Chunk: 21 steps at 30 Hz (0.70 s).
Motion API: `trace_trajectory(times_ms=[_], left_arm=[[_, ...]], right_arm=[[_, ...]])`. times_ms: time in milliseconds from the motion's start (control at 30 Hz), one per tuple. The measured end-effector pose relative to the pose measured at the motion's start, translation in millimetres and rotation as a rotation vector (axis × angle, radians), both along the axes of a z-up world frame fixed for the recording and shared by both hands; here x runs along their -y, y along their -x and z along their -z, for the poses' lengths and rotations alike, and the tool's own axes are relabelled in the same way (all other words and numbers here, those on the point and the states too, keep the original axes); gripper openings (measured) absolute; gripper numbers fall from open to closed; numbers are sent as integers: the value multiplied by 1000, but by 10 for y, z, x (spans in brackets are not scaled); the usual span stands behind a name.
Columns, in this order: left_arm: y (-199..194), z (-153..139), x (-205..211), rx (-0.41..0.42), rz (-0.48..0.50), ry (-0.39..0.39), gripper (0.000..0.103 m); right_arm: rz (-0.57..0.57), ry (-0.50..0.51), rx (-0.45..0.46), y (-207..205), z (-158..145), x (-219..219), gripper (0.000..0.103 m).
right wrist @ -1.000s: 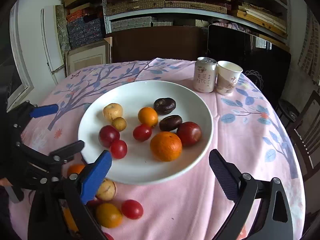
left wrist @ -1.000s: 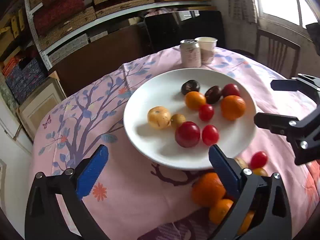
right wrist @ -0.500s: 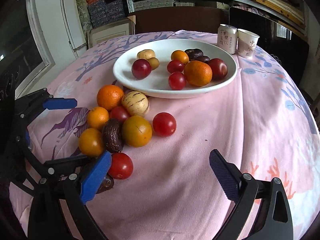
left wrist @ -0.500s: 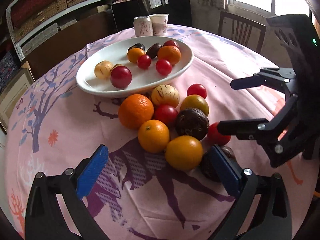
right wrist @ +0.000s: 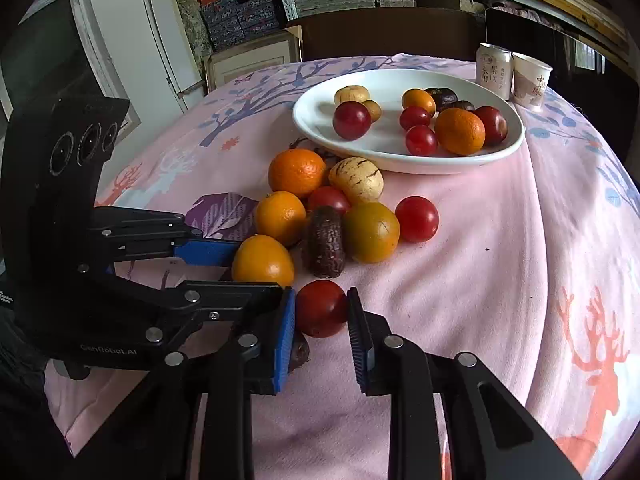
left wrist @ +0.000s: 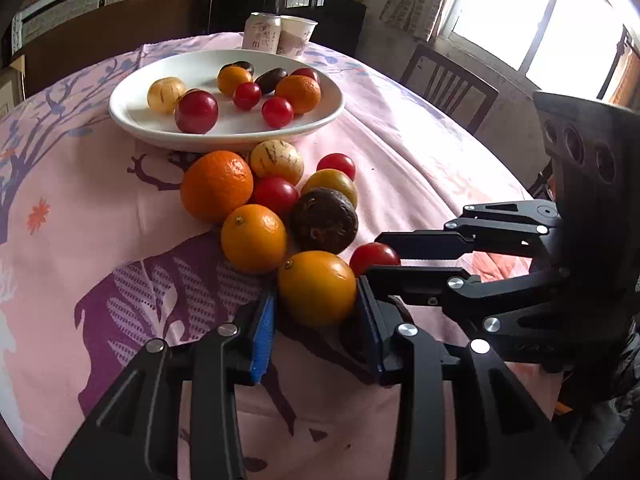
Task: Organize fruits
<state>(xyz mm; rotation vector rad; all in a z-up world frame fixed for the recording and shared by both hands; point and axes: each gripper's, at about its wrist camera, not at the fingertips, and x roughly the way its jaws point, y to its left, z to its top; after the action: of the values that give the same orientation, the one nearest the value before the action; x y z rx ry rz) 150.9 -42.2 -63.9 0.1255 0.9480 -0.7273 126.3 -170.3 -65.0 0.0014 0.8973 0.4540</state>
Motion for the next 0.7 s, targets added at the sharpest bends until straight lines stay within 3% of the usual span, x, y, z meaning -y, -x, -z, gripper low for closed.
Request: trace_trajectory(times_ms=[167,267,333,433,567,633,667,700], left_arm=[[143,-267,-124,33,5,32,37],[34,-551,-205,117,-47,45,37],[-197,-693,-187,192,-110,3,37],[-588,-740,-113,322,-233,-99,37],[-1118,-578,-87,195,-284,-67,37],[-1238,-515,-66,198,-305,-81,37],[-1276,-482,-43,193,-301,-86,38],[-1315,-458,-29,188,-308,-98,59]], right_arm=[[42,1,88,119,-298,164,26],[93,19,168,18,-574,333,26],[138,15,226,-193,-748,436,26],[205,-56,237,-678,-838,582,26],[209,-104,148,-1183,-647,533,26],[208,-107,123,-1307,-539,492,36],[184,-121,95,-1380,-482,475,73],[165,-127,70,-1416,-438,435,100]])
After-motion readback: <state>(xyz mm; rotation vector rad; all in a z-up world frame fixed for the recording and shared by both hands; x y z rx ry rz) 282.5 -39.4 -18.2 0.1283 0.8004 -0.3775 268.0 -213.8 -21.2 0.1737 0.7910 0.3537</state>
